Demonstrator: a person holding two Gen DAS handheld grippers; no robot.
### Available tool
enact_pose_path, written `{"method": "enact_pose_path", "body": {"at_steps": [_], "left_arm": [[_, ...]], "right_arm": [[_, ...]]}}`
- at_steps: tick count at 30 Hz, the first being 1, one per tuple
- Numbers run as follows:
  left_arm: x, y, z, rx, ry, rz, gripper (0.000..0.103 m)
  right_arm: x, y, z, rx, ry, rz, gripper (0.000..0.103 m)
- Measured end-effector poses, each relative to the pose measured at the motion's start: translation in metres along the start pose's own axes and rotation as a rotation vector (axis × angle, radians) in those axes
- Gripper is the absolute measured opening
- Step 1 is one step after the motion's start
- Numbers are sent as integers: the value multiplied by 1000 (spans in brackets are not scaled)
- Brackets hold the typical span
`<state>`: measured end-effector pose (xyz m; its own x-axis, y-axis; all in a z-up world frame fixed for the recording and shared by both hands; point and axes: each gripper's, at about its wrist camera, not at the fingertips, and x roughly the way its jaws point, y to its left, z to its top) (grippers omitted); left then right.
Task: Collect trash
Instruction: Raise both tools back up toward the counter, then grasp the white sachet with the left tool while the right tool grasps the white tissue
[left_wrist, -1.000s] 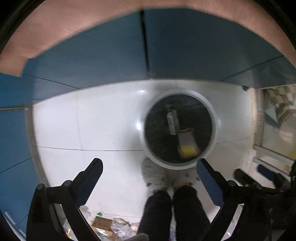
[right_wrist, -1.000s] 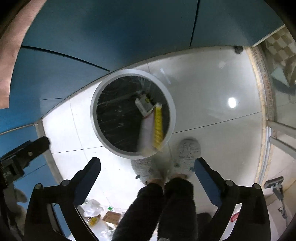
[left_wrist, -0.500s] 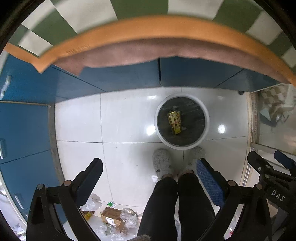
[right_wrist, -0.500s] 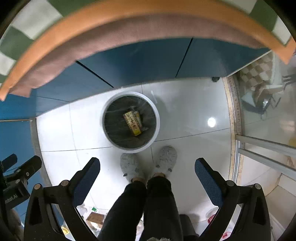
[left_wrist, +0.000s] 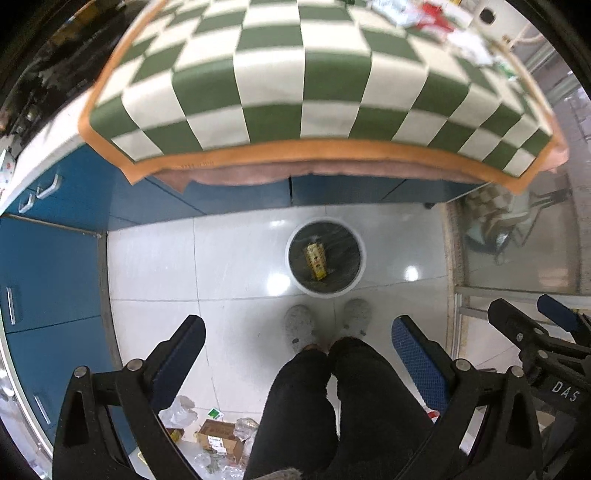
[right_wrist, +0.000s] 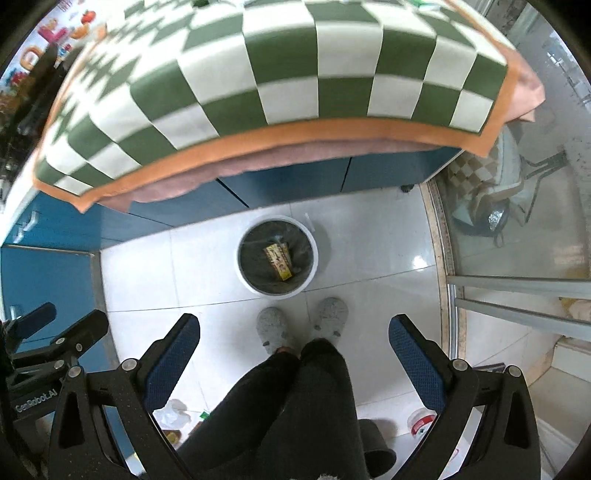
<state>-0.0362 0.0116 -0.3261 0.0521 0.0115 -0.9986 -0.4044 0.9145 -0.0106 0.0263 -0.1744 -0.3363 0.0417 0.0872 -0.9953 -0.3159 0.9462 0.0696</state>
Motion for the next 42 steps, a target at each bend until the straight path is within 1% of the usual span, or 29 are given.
{"method": "enact_pose_path", "body": {"at_steps": [3,4,6,7,8,10,12,14,18,19,22,23,24,25,26,28,30,31,32,33,34,35,36,37,38,39,40,41,42], "left_arm": [[-28,-1,10,13,-62,9,103],[-40,-2,19,24,-104,12,103],[-54,-6,33,37,-152,17,103],[-62,-7,47,37,-189,29,103],[-68,-8,54,34,-209,36,103],[-78,-10,83,18,-262,58,103],[-83,-11,105,-2,-278,72,103],[-81,-14,138,-47,-275,51,103],[-74,-23,190,-137,-250,2,102],[-65,-27,211,-164,-229,-18,102],[-45,-39,257,-221,-171,-74,102],[-33,-45,276,-236,-143,-103,101],[-26,-49,288,-243,-124,-116,97],[-13,-56,305,-251,-97,-120,90],[-3,-61,317,-255,-78,-121,88],[22,-72,343,-268,-29,-134,84],[44,-79,364,-287,5,-142,80],[51,-81,370,-294,15,-139,76],[58,-82,375,-302,23,-141,75],[66,-84,381,-311,29,-141,68],[70,-84,384,-314,31,-137,48],[73,-85,385,-319,35,-135,40],[71,-85,386,-319,16,-119,30],[69,-86,386,-309,3,-114,16],[68,-86,385,-303,3,-109,13],[66,-84,383,-302,-1,-84,8],[64,-84,381,-294,-8,-60,7],[62,-84,378,-282,-17,-32,6],[60,-83,375,-272,-30,-4,6]], "right_arm": [[-30,1,1,19,-29,39,103],[-39,0,2,30,-43,53,103],[-61,-1,11,59,-80,97,103],[-64,-3,16,67,-92,106,103],[-75,-5,26,83,-118,125,103],[-82,-7,44,105,-148,142,103],[-91,-17,70,131,-185,152,103],[-94,-29,95,156,-205,150,103],[-93,-60,147,220,-216,155,103],[-90,-70,161,236,-213,160,103],[-73,-102,218,289,-187,177,103],[-68,-107,231,296,-179,174,103],[-59,-117,254,300,-162,175,103],[-52,-124,271,300,-153,175,103],[-47,-128,282,299,-148,173,103],[-30,-137,317,287,-131,164,102],[-15,-140,339,278,-118,153,96],[-8,-143,349,276,-108,163,94],[2,-143,363,268,-93,178,91],[9,-143,371,262,-86,175,90],[16,-141,380,254,-81,174,89],[21,-139,387,245,-81,178,89],[25,-137,391,236,-81,178,89],[29,-134,395,226,-80,173,88],[35,-131,400,214,-71,173,82],[42,-128,404,202,-55,181,70],[45,-125,406,185,-60,169,70],[45,-121,407,163,-80,154,59],[48,-115,408,123,-73,127,41]]}}
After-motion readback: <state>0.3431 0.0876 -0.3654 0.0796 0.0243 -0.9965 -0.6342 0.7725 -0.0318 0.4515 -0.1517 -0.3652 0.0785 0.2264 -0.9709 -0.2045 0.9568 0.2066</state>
